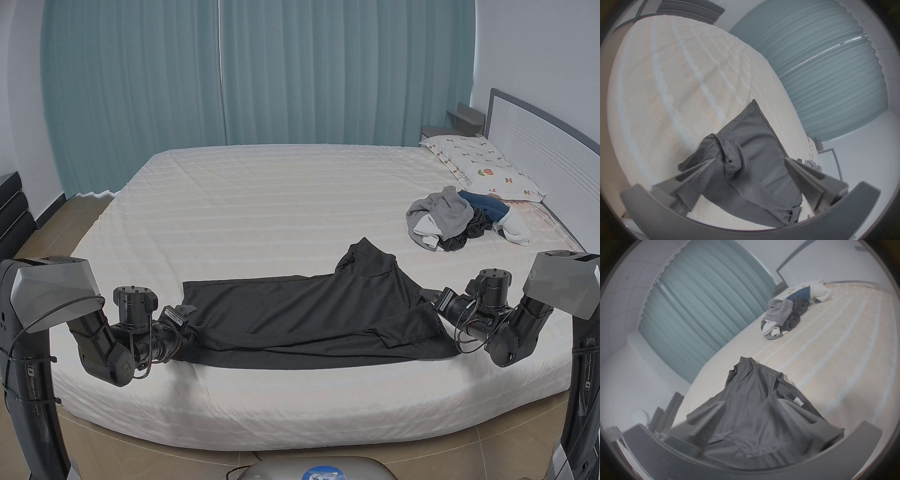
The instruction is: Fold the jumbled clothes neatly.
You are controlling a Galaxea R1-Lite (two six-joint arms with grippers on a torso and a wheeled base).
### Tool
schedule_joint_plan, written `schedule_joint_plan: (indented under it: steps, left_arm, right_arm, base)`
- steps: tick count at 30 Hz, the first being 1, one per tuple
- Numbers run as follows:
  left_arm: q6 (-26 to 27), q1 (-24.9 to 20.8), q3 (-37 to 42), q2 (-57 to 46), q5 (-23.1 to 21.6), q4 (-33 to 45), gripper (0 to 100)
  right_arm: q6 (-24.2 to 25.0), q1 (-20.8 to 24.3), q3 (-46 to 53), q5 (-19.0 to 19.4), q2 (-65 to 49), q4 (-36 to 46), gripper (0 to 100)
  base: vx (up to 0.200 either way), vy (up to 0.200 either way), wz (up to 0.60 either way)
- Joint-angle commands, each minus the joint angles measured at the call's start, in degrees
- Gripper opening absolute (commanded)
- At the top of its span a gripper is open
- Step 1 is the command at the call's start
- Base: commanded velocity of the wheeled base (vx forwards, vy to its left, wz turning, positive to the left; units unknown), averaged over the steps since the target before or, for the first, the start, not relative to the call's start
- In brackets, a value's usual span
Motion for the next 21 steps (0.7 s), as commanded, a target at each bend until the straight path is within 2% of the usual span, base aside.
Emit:
schedule_joint_plan:
  steps: [1,2,6,7,10,18,21]
  left_arm:
    - [-2.4,0.5,-1.4,0.0,0.0,0.5,100]
    - [-4.2,1.0,-1.7,-0.3,-0.1,0.6,100]
    - [-4.8,1.3,-1.7,-0.8,-0.1,0.6,100]
    - [-4.8,1.7,-1.2,-1.6,-0.1,0.6,100]
    - [-4.9,2.0,-0.5,-2.5,-0.4,0.7,100]
    - [-6.8,3.6,2.1,-4.0,-4.9,0.7,100]
    - [-6.8,3.4,2.0,-3.8,-5.1,0.7,100]
  right_arm:
    - [3.9,-1.1,0.4,0.0,-1.7,0.1,100]
    - [6.6,-1.9,1.1,0.0,-3.8,0.6,100]
    - [9.5,-2.2,3.0,0.0,-5.9,0.8,100]
    - [12.3,-1.7,5.8,0.4,-7.4,1.3,100]
    - [15.3,0.1,8.4,0.8,-6.3,1.7,100]
    - [16.4,3.7,6.7,0.8,0.7,3.6,100]
    - [16.4,4.3,5.9,0.7,1.3,4.3,100]
  base:
    - [0.000,0.000,0.00]
    - [0.000,0.000,0.00]
    - [0.000,0.000,0.00]
    - [0.000,0.000,0.00]
    - [0.000,0.000,0.00]
    - [0.000,0.000,0.00]
    - [0.000,0.000,0.00]
